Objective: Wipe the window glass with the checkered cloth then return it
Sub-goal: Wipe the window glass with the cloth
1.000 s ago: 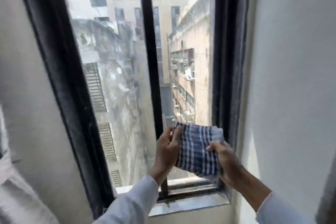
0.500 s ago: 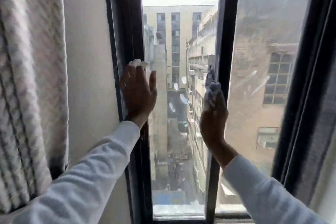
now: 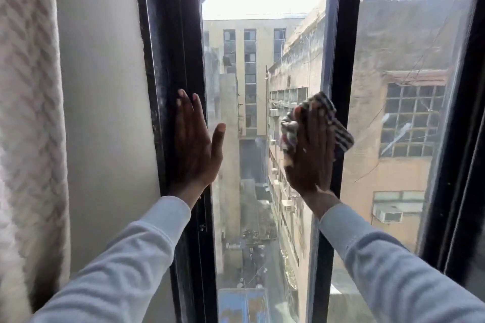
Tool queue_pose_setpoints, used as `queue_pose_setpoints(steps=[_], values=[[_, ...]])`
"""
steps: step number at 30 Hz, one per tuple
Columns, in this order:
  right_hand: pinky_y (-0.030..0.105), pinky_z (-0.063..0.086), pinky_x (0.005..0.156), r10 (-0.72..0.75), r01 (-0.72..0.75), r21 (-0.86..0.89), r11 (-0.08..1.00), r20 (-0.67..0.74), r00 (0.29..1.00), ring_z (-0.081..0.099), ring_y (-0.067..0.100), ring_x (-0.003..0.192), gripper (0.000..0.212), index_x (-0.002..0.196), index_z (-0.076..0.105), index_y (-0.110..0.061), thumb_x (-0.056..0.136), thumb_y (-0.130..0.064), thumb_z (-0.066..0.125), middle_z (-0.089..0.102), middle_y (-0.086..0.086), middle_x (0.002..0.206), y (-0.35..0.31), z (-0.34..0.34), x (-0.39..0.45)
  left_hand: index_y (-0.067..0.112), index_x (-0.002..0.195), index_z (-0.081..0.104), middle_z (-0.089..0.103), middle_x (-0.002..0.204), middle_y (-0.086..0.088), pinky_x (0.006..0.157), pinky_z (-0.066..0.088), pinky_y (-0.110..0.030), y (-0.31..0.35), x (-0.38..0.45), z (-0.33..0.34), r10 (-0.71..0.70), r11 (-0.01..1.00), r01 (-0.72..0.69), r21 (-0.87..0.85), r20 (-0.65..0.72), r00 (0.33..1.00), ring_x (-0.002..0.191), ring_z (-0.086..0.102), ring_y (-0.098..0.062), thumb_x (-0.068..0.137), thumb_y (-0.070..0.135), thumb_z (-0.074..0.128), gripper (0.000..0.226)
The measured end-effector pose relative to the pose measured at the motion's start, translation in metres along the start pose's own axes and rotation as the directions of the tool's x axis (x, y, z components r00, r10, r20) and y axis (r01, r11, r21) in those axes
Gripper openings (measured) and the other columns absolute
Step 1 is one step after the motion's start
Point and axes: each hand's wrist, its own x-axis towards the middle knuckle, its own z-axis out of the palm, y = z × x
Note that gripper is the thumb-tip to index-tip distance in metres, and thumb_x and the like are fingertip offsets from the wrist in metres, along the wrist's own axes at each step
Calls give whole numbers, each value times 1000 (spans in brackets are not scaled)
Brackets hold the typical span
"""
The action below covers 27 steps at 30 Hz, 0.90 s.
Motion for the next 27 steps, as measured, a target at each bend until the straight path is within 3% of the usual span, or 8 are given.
queue_pose_setpoints(steps=[2, 6, 8, 10, 12, 17, 23, 27], values=[[60, 12, 138, 84, -90, 61, 994, 96, 992, -6, 23, 172, 71, 175, 5, -28, 110, -32, 35, 0, 4, 186, -11, -5, -36, 4, 174, 5, -6, 184, -20, 139, -4, -40, -1, 0, 3, -19, 1000, 19, 15, -12, 1000, 172, -4, -31, 112, 42, 44, 83], [53, 26, 136, -668, 651, 149, 744, 134, 732, 24, 24, 169, 57, 166, 45, -23, 110, -34, 45, 41, 3, 176, -42, 11, -50, 8, 175, 3, -6, 184, -16, 139, -5, -37, -1, -1, 3, -19, 1000, 19, -10, -6, 1000, 172, -4, -29, 111, 54, 34, 85], [51, 17, 138, -591, 589, 43, 807, 43, 806, 33, 27, 165, 60, 166, 43, -24, 108, -37, 50, 42, 3, 175, -42, 14, 5, 9, 175, 3, -6, 184, -15, 139, -4, -39, -2, -1, 0, -1, 999, 1, -35, -2, 1000, 173, -4, -29, 107, 64, 21, 89], [55, 11, 138, -213, 213, 8, 977, -3, 977, 25, 28, 168, 64, 171, 31, -26, 111, -41, 42, 30, 3, 181, -36, 7, 28, 8, 175, 3, -6, 184, -15, 139, -3, -42, -2, -2, -1, 9, 998, -9, -64, -4, 1000, 173, -4, -29, 105, 68, 16, 93], [59, 7, 138, 52, -53, 49, 997, 38, 998, 14, 28, 171, 70, 175, 17, -24, 110, -38, 39, 13, 4, 185, -50, 1, -10, 8, 175, 3, -7, 184, -16, 139, -4, -42, 1, -2, -3, 6, 997, -5, -76, 12, 1000, 172, -5, -30, 104, 70, 15, 95], [47, 17, 136, -638, 640, 23, 768, 113, 762, 39, 21, 162, 57, 164, 49, -31, 108, -39, 46, 48, -4, 172, -71, 6, -40, 6, 175, 3, -8, 184, -19, 139, -3, -45, 2, -2, -6, 2, 999, 0, -51, 49, 999, 172, -6, -32, 104, 67, 19, 94], [54, 8, 139, -6, -13, 145, 989, 130, 991, 13, 28, 171, 64, 173, 25, -24, 112, -36, 41, 4, -1, 185, -50, -9, -46, 8, 175, 1, -8, 184, -17, 134, -15, -25, 1, -1, -6, -10, 996, 15, -89, 61, 998, 172, -6, -32, 102, 71, 16, 97], [50, 28, 135, -592, 548, 247, 799, 166, 789, 35, 23, 165, 57, 165, 46, -26, 109, -24, 51, 32, -3, 179, -65, -3, -71, 9, 175, 4, -6, 184, -18, 136, -10, -34, 1, -2, -4, -13, 998, 16, -63, 53, 999, 172, -4, -34, 104, 68, 21, 93]])
